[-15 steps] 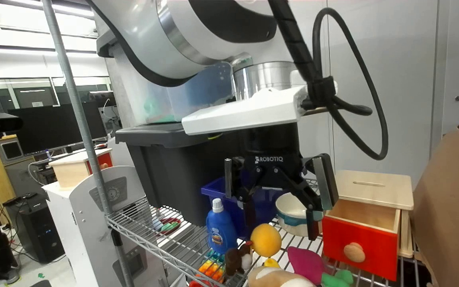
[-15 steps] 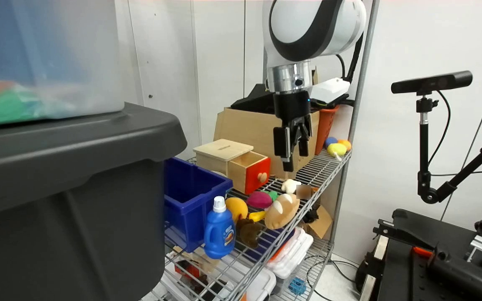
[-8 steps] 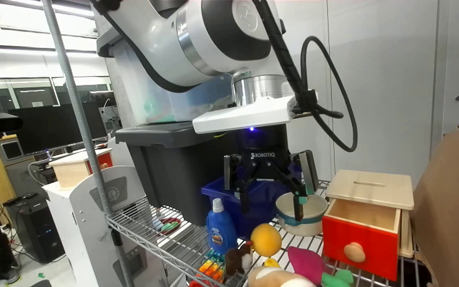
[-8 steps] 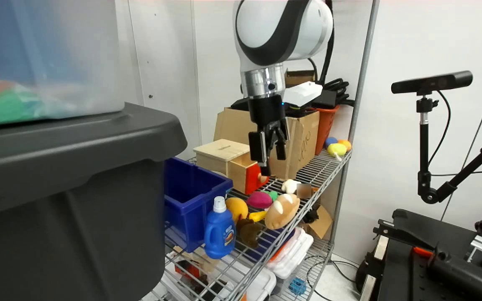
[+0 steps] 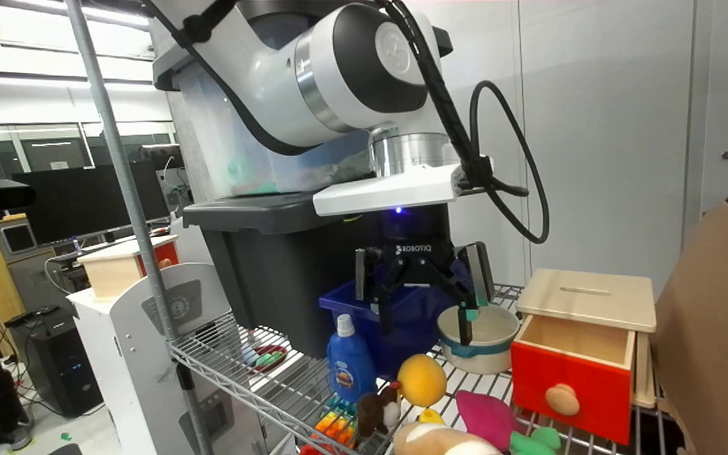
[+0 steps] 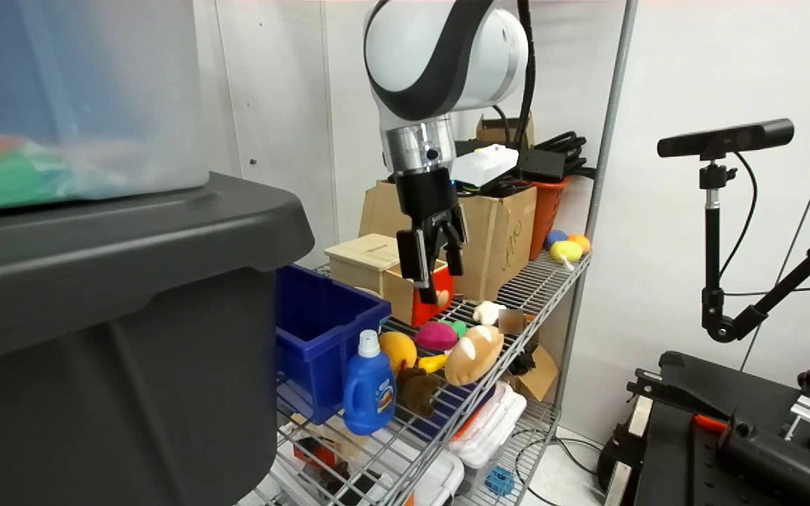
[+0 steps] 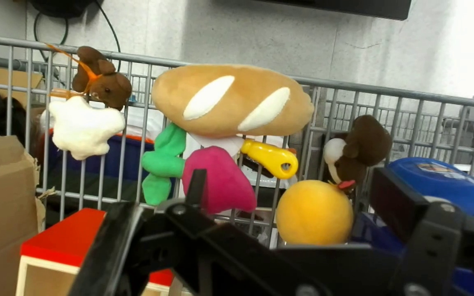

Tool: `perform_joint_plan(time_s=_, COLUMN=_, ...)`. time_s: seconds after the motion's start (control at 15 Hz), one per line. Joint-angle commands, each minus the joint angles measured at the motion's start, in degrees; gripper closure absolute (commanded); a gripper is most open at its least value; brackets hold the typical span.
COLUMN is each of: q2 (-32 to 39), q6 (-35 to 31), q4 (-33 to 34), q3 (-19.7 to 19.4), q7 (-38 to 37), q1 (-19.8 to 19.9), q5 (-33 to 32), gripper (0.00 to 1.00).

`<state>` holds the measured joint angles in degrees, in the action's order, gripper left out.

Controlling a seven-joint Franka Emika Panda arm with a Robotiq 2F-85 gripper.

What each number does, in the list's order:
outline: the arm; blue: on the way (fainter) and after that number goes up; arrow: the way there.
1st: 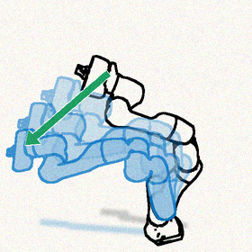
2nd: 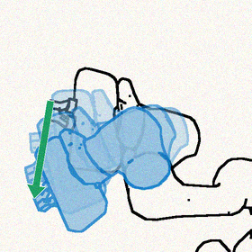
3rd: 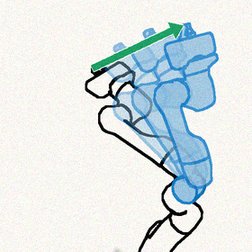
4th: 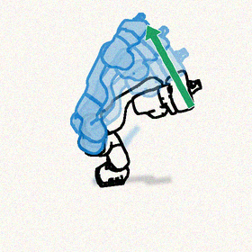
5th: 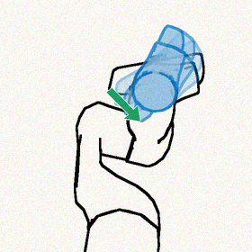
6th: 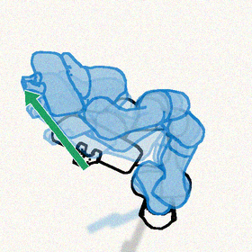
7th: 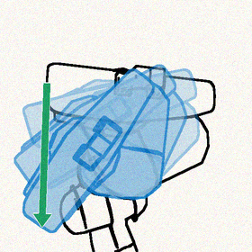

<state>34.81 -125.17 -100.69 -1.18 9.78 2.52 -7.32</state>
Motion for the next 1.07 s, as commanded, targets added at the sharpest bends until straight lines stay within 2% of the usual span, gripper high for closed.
perform_joint_plan(time_s=0.0, q2=-0.2, q6=1.9, q4=0.9, q3=0.2, q7=0.0, q1=0.0, q5=0.2, gripper=0.00)
perform_joint_plan(time_s=0.6, q2=-0.6, q6=2.4, q4=0.5, q3=0.0, q7=-0.4, q1=0.1, q5=0.3, gripper=0.00)
perform_joint_plan(time_s=1.0, q2=2.1, q6=8.8, q4=6.8, q3=-0.1, q7=0.9, q1=0.8, q5=0.3, gripper=0.00)
